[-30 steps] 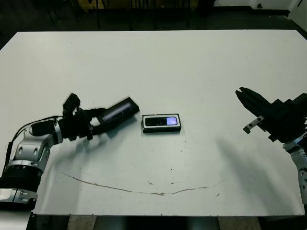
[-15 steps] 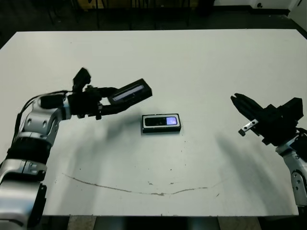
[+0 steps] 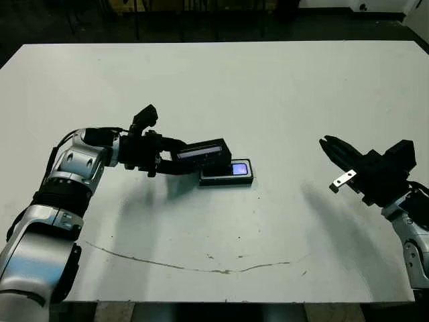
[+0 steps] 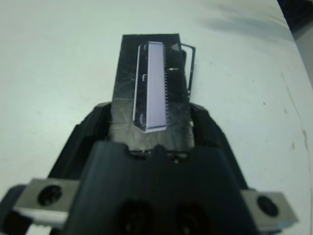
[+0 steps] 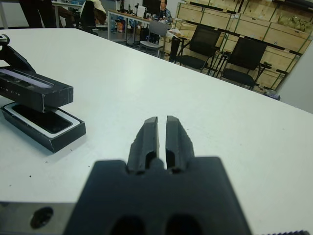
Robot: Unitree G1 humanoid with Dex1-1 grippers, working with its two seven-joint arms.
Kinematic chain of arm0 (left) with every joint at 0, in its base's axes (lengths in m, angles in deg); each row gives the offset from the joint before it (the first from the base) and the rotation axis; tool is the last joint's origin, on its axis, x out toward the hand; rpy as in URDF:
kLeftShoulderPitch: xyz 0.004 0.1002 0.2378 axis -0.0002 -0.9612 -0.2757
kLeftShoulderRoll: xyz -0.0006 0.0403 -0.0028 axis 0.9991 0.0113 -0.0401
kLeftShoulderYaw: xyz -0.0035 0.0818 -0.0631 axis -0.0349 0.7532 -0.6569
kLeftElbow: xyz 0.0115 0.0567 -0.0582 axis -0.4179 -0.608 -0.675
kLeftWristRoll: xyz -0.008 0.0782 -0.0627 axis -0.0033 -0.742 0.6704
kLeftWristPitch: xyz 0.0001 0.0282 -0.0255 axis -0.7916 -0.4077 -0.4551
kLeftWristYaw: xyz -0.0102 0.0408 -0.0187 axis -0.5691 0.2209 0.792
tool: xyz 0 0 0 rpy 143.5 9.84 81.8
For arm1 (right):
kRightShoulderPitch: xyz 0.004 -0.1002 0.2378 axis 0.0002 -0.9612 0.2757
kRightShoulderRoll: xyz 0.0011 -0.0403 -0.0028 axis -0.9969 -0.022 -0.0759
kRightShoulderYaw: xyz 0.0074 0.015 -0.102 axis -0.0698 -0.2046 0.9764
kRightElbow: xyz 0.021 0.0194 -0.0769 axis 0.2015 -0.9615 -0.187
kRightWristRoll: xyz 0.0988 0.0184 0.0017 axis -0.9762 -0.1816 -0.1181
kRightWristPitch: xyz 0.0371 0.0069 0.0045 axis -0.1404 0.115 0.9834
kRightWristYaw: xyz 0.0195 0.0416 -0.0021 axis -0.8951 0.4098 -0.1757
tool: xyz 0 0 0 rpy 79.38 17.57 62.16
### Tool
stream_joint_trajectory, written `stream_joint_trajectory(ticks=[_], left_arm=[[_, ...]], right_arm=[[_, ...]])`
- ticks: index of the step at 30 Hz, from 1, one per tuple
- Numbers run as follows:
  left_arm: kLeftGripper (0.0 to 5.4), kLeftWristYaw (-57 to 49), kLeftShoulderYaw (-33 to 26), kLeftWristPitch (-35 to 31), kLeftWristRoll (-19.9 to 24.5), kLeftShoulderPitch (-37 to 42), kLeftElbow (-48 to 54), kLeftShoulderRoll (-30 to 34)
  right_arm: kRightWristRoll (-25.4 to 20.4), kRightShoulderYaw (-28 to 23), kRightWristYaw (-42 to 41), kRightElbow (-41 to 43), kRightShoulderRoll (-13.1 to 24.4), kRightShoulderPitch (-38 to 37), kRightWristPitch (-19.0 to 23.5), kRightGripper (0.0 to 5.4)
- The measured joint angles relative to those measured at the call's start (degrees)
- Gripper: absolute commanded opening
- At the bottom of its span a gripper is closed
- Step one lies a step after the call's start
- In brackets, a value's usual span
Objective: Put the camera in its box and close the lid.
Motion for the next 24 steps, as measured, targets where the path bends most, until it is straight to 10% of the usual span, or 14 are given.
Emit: stream_joint_trajectory(ticks=[24], left_arm=[[2.77,6.34,7.42,1.77,-5.12,6.71,-5.58,-4.67]], right_arm=[[0.35,-0.07,-1.01,-1.4,0.09,-0.02,-1.57,0.0]])
